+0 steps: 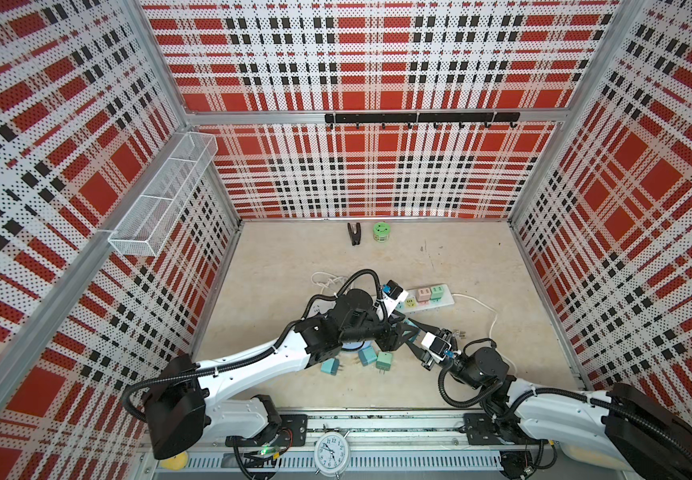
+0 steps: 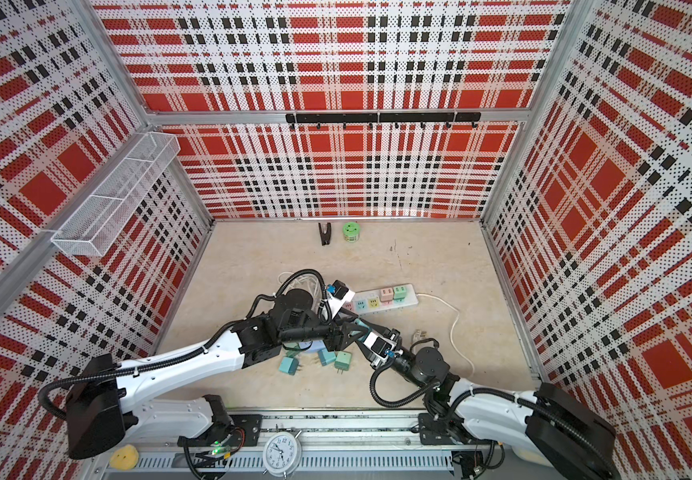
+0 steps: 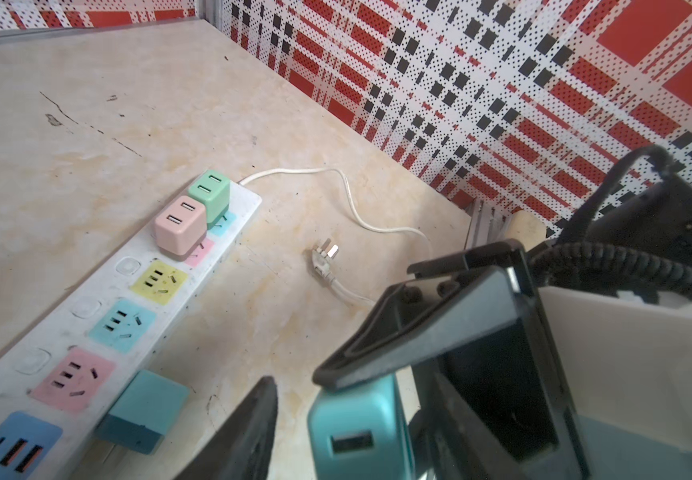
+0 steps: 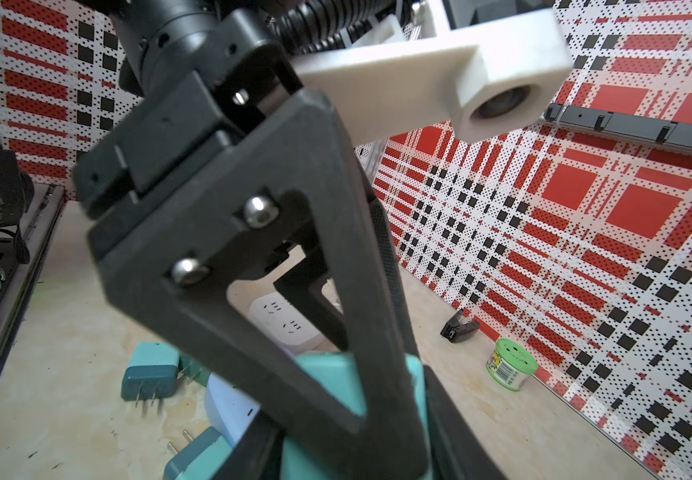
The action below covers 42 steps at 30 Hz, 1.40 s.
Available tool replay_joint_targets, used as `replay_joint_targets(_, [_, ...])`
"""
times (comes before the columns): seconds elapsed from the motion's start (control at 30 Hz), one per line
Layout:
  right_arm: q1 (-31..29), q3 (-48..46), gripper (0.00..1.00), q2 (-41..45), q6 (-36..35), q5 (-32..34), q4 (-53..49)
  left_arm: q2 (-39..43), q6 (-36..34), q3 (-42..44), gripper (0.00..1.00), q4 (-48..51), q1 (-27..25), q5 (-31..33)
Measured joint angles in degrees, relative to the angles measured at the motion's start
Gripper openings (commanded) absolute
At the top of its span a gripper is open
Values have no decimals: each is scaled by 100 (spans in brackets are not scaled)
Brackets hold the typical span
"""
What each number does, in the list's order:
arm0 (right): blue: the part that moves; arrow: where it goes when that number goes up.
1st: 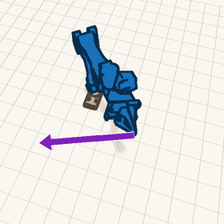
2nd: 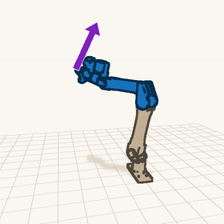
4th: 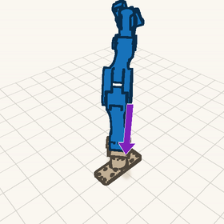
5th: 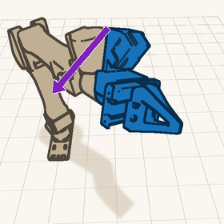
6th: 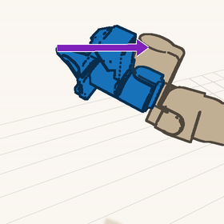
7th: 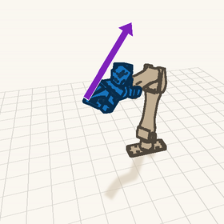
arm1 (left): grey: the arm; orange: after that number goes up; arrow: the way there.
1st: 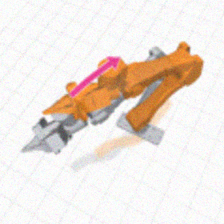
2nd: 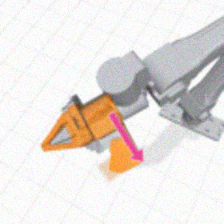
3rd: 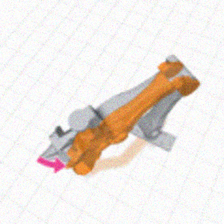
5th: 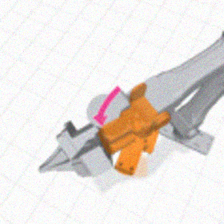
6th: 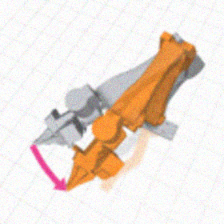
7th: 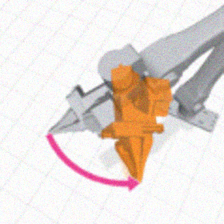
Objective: Insert the plug
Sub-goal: 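Close the left gripper on the teal adapter while the right gripper releases, then carry the teal adapter with the left gripper while the right gripper draws back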
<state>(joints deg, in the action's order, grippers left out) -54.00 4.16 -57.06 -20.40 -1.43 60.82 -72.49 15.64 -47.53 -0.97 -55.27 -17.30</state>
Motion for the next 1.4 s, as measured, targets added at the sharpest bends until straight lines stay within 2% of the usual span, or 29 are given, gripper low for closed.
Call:
replay_joint_targets(0.17, [0, 2, 3, -72, -2, 74, 74, 0, 2, -4, 52, 17, -24, -50])
replay_joint_targets(0.27, [0, 4, 4, -72, -2, 90, 105, 0, 7, -11, 37, 31, -37, -11])
replay_joint_targets(0.43, [0, 20, 7, -116, -160, 203, 192, -79, 264, -92, 16, 13, -31, 76])
replay_joint_targets(0.5, [0, 20, 16, -116, -160, 251, 190, -127, 275, -131, 10, 17, -31, 85])
replay_joint_targets(0.6, [0, 20, 51, -92, -146, 363, 168, -190, 264, -184, 4, 15, -31, 98])
replay_joint_targets(0.67, [0, 20, 67, -9, -42, 442, 103, -205, 190, -203, 1, 31, -37, 103])
replay_joint_targets(0.77, [-7, 20, 79, 282, 107, 693, -164, -203, -2, -214, 0, 81, -39, 216])
replay_joint_targets(0.93, [-46, 74, 86, 844, 264, 1412, -960, -37, -304, -192, 0, 275, 146, 627])
replay_joint_targets(1.1, [17, 85, 100, 1298, 378, 2277, -1266, 415, -785, 46, 0, 455, 442, 1228])
replay_joint_targets(1.17, [151, 85, 100, 1458, 485, 2557, -1390, 540, -1091, 153, 0, 485, 505, 1403])
replay_joint_targets(1.27, [791, 114, 100, 1727, 966, 2868, -1950, 612, -1508, 286, 0, 535, 509, 1576])
replay_joint_targets(1.4, [2009, 245, 100, 2013, 1893, 2962, -2940, 612, -2026, 393, 0, 612, 509, 1552])
